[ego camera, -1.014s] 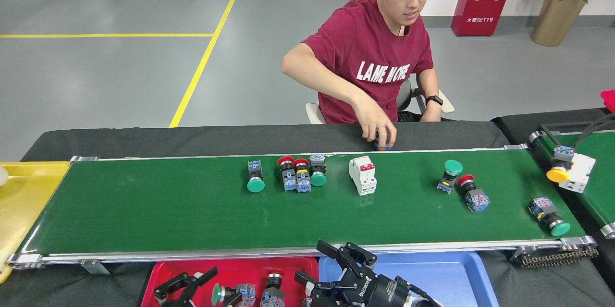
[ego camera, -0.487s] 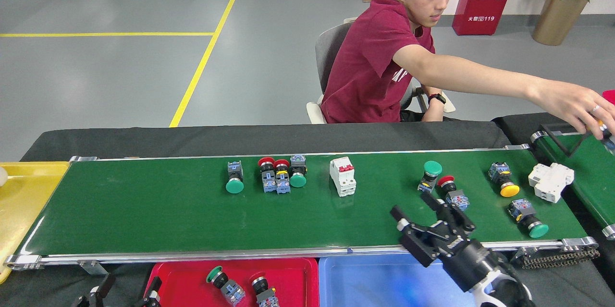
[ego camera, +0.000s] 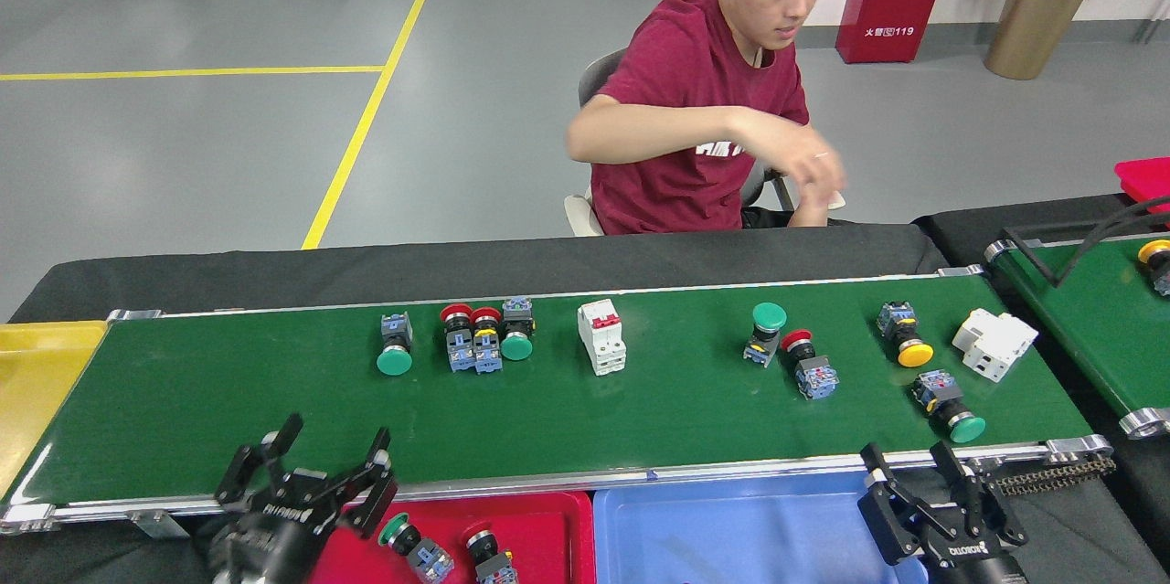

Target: Pick switch part from conveyor to tray

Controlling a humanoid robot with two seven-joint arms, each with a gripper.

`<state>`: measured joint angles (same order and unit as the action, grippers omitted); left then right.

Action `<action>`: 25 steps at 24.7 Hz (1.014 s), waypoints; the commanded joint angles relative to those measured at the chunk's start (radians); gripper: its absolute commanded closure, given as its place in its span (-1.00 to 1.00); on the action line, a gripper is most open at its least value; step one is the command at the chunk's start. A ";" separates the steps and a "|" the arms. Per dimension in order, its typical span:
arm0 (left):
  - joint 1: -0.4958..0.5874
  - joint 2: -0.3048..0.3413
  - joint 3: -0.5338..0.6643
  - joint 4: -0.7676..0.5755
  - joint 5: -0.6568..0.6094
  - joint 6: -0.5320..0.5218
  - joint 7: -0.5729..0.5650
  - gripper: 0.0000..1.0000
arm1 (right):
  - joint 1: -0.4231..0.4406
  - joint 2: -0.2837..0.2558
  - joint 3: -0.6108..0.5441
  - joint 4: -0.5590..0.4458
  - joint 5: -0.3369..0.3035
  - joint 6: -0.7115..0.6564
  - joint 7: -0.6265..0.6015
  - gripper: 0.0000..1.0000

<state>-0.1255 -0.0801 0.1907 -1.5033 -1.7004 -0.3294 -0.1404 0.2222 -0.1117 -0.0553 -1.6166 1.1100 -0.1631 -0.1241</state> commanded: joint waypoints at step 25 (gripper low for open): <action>-0.410 0.126 0.030 0.666 0.041 0.285 0.099 0.63 | -0.699 0.081 0.595 0.586 0.007 0.567 0.150 -0.91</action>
<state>-0.5068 0.0337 0.2176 -0.8486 -1.6636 -0.0757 -0.0859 -0.4354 -0.0420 0.5427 -1.0614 1.1182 0.3962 0.0281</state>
